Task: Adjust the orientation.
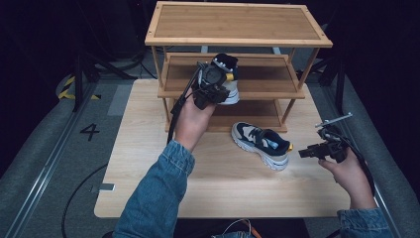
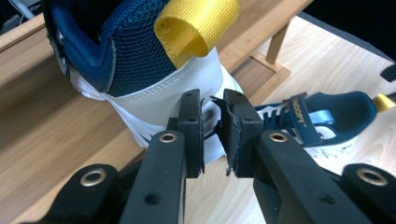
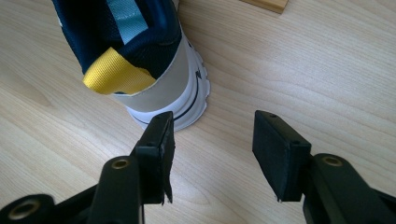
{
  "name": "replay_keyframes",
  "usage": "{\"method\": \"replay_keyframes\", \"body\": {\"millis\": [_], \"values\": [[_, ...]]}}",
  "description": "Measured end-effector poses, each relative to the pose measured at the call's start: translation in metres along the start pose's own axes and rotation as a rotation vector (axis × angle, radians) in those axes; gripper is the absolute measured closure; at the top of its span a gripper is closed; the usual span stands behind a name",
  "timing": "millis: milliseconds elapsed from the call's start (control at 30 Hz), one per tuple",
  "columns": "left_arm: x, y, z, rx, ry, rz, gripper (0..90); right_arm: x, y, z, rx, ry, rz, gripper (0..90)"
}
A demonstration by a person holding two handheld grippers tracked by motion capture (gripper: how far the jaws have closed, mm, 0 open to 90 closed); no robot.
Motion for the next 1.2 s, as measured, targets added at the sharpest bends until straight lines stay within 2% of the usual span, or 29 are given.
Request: {"method": "replay_keyframes", "body": {"millis": [100, 233, 333, 500, 600, 800, 933, 1000, 1033, 1067, 1200], "values": [[0.001, 0.008, 0.005, 0.03, -0.006, 0.005, 74.8, -0.001, -0.001, -0.001, -0.006, 0.003, 0.002, 49.2], [0.001, 0.015, 0.01, 0.044, -0.021, -0.001, 74.6, -0.002, -0.001, -0.002, -0.006, 0.006, 0.002, 49.2], [0.002, 0.02, 0.015, 0.034, -0.027, -0.01, 74.2, -0.003, -0.001, -0.002, -0.005, 0.008, 0.003, 49.1], [0.003, 0.028, 0.02, 0.046, -0.024, -0.01, 72.7, -0.003, -0.001, -0.003, -0.006, 0.012, 0.002, 49.2], [0.005, 0.031, 0.019, 0.043, -0.041, -0.01, 72.7, -0.003, -0.001, -0.003, -0.006, 0.014, 0.004, 49.2], [0.009, 0.039, 0.02, 0.033, -0.019, -0.011, 71.9, -0.004, -0.001, -0.004, -0.006, 0.012, 0.004, 49.1], [0.009, 0.041, 0.019, 0.026, -0.031, -0.013, 69.6, -0.006, -0.002, -0.005, -0.008, 0.022, 0.005, 49.1], [0.009, 0.04, 0.017, 0.026, -0.027, -0.007, 66.5, -0.006, -0.003, -0.006, -0.009, 0.021, 0.002, 49.2], [0.009, 0.04, 0.016, 0.029, -0.025, -0.003, 61.6, -0.006, -0.004, -0.007, -0.011, 0.021, -0.001, 49.1], [0.009, 0.04, 0.015, 0.034, -0.021, 0.001, 61.6, -0.006, -0.004, -0.007, -0.011, 0.021, -0.001, 49.1], [0.008, 0.03, 0.012, 0.031, -0.012, -0.009, 54.4, -0.005, -0.003, -0.006, -0.01, 0.019, 0.001, 49.1]]}}
Point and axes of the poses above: each handheld gripper's, and its own axes: y roughly forward along the jaws, x roughly out of its top, z roughly to its left, the point moved 2 cm from there along y, roughly forward along the jaws, and after that the axes turned 15 degrees about -z, right-handed, at the moved point
